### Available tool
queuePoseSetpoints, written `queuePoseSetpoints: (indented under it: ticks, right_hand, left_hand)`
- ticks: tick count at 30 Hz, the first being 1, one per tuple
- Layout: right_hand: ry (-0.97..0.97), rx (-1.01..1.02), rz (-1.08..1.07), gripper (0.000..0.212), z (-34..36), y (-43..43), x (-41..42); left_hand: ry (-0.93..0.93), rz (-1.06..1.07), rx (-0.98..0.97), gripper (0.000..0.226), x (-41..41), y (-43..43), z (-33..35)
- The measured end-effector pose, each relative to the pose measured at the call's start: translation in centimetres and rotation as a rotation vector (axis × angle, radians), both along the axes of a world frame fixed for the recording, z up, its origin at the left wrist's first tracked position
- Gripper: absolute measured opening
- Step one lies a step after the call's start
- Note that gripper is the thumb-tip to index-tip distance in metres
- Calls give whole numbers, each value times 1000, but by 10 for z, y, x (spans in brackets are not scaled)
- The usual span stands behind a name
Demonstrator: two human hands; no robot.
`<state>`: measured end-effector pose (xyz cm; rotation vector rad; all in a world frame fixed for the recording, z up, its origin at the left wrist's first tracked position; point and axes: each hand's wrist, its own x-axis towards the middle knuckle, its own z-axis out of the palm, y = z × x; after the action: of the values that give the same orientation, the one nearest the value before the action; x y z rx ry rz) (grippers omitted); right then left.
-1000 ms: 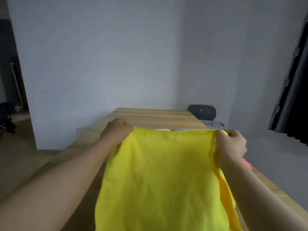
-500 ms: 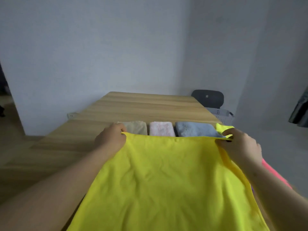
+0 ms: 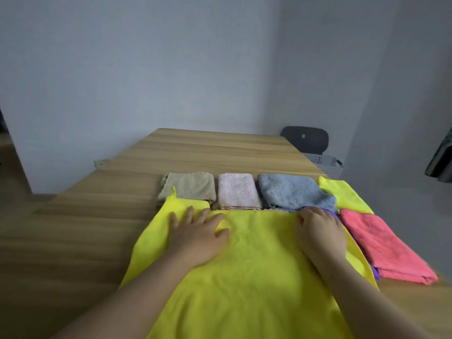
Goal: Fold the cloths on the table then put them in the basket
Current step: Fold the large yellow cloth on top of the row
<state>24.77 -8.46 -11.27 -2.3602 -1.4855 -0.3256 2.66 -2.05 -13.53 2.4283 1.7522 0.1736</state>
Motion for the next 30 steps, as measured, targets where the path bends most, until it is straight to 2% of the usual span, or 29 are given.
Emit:
queuePoseSetpoints:
  ticks: [2,4,6,10,11,15,17,18,20,21,22,24,26,27,30]
  right_hand:
    - [14,-115,-83,35,-5,-6,8]
    - [46,-123,-150,39,-4,-10,15]
    - [12,-42,-177,43,-3,-11,14]
    - [-73,248,-207,40,1,-6,6]
    - [-39,229,-228,40,1,-4,8]
    - [209,-124,-299,42,2,0,28]
    - [331,-164,-335,45,8,2,34]
    - [333,-114,-343,45,13,3,33]
    - [225,151,-303,40,23,4,27]
    - [162,285,-219,37,25,5,20]
    - [113,319,-97,36,27,6,10]
    - [72,101,110,36,19,7,-10]
    - [133,-232,93,49,2,8,-18]
    - [151,-315,46,56,-5,7,-16]
    - [153,-323,-59,70,-14,6,-7]
  left_hand:
    - [13,43,37,56,-2,-1,-4]
    - [11,69,57,58,0,-4,-3]
    - [12,78,69,58,2,-7,-4]
    - [12,82,78,57,-1,-6,-6]
    - [20,83,77,57,-2,-6,-6]
    - [-5,53,55,56,0,-4,-3]
    - [-15,35,19,56,-2,-3,0]
    - [-13,29,0,57,-3,-3,2]
    - [-3,27,-6,59,-6,-1,6]
    - [0,24,8,59,-8,1,9]
    - [0,7,11,59,-10,2,13]
    - [-26,-65,-71,57,-13,4,19]
    - [-44,-103,-184,57,-16,4,21]
    - [-21,-87,-193,58,-17,4,18]
    - [41,58,-78,66,-18,2,4]
